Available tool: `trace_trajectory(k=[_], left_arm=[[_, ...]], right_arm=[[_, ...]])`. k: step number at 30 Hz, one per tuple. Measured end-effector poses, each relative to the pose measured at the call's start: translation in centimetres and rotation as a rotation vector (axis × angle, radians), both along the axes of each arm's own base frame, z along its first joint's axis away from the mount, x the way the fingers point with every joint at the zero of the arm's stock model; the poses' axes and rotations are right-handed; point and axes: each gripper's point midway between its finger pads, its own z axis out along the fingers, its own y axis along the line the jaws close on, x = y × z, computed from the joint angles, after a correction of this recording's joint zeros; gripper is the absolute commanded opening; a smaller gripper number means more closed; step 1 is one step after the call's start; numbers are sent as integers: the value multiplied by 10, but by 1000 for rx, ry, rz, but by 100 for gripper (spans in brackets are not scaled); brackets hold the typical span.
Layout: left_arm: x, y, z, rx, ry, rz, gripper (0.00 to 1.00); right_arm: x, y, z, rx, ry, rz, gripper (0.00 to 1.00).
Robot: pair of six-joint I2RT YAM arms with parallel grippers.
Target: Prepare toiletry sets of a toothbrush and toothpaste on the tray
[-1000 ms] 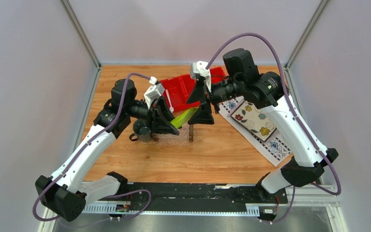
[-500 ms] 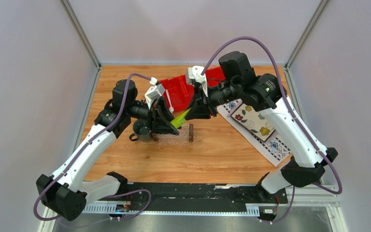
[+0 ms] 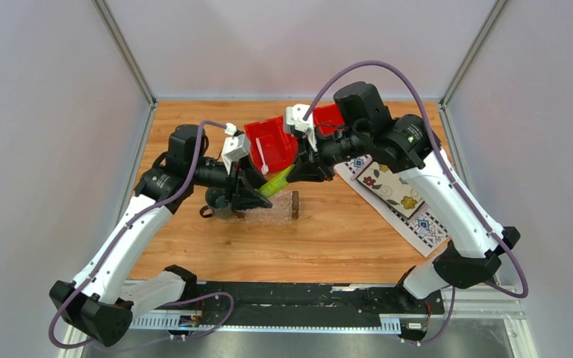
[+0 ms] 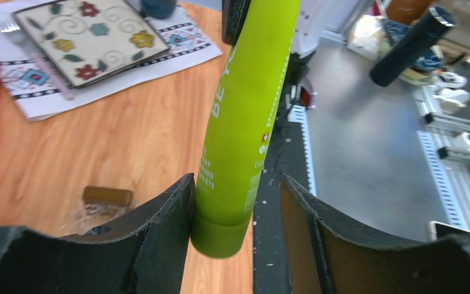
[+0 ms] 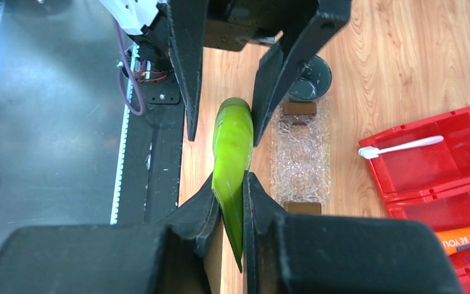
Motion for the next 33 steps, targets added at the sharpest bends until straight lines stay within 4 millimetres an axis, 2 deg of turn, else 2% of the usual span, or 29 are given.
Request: trace_trajectory(k=[7,11,15,20,27,33], left_arm=[[16,20,-2,77,-148,160,63],[22,38,-2,139,-259,277,64],[27,60,2,197,-371,402,64],[34,89,0,293,-459,547,64],[36,122,-28,454,-483,654,64],[32,140,-44,527,-487,699,64]], right_arm=[[14,-1,-4,-38,-6,-69,2],[31,1,-14,-93,0,-137,1],[50,5,-35,-177,-2,-209,1],[61,11,-62,-276,2,-247,1],[77,16,-91,-375,20,-285,1],[91,18,-122,-473,40,-318,0]])
